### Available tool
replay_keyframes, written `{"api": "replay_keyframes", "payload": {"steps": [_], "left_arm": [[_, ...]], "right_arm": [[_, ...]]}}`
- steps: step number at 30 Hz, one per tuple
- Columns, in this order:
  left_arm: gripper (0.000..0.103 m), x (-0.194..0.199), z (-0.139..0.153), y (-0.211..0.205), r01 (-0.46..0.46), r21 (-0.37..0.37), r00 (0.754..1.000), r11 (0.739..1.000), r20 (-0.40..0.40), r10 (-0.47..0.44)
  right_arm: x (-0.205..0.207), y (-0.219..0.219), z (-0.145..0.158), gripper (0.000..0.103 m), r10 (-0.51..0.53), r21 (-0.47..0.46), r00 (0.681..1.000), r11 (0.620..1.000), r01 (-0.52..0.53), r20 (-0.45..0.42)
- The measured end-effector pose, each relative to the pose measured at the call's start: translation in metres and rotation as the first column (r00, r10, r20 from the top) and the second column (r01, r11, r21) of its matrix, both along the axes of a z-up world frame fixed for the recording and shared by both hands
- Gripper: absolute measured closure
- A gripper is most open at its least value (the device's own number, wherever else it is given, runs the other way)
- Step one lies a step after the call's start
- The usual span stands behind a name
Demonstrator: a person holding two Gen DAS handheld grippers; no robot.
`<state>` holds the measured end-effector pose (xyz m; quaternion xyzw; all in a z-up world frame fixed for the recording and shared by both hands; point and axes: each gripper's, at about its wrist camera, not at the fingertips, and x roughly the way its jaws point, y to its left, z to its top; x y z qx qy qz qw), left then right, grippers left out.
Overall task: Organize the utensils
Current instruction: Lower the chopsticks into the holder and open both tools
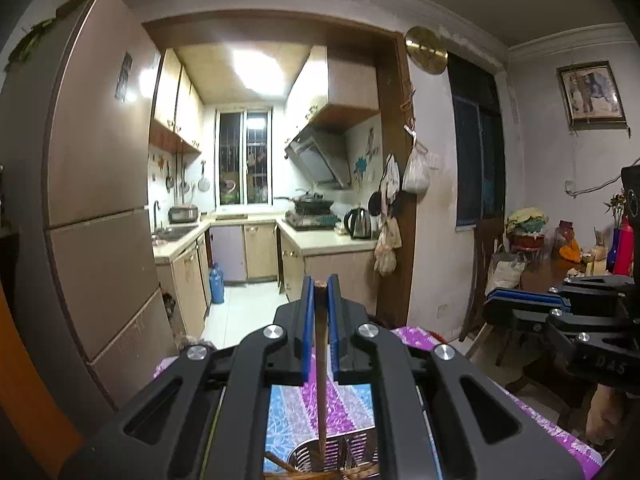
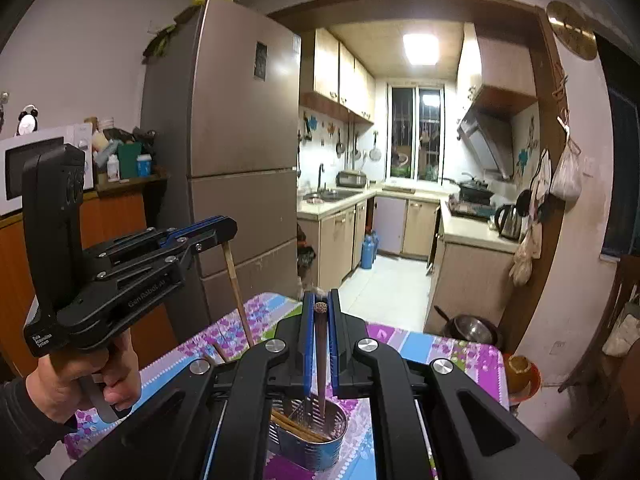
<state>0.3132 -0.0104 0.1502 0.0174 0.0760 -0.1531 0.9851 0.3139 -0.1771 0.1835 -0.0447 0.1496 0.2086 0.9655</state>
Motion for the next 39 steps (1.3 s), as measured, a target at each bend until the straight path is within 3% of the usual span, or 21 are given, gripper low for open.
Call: {"api": "replay_keyframes", "payload": {"steps": [9,24,28,35,37,38,39], "left_arm": [[0.098,0.025,-0.033,0.005,-0.018,0.017,0.998,1.000,-0.057,0.019],[0.096,0.032,-0.042,0.007,-0.034,0.030,0.995,0.999,-0.088,0.036],[0.080,0.029,-0.041,0.011,-0.044,0.018,0.996,0.999,-0.080,0.045],[0.060,0.007,-0.032,0.024,-0.073,-0.008,0.997,0.997,-0.039,0.073],[0.045,-0.008,-0.028,0.032,-0.086,-0.020,0.996,0.996,-0.014,0.085],[0.039,-0.018,-0.025,0.037,-0.097,-0.027,0.995,0.995,0.006,0.097],[0.027,-0.031,-0.023,0.043,-0.115,-0.036,0.993,0.993,0.029,0.116]], "right_arm": [[0.019,0.008,-0.026,0.095,-0.009,-0.013,0.999,1.000,0.008,-0.051],[0.032,0.006,-0.042,0.095,0.006,0.011,0.995,1.000,-0.005,-0.099],[0.026,0.002,-0.038,0.095,0.006,0.027,0.997,1.000,-0.004,-0.083],[0.001,-0.011,-0.028,0.094,0.010,0.067,0.999,0.998,-0.008,-0.031],[-0.020,-0.019,-0.026,0.086,0.013,0.096,1.000,0.995,-0.014,0.011],[-0.031,-0.023,-0.026,0.074,0.013,0.111,0.999,0.994,-0.017,0.033],[-0.046,-0.028,-0.027,0.063,0.010,0.125,0.998,0.992,-0.017,0.063]]}}
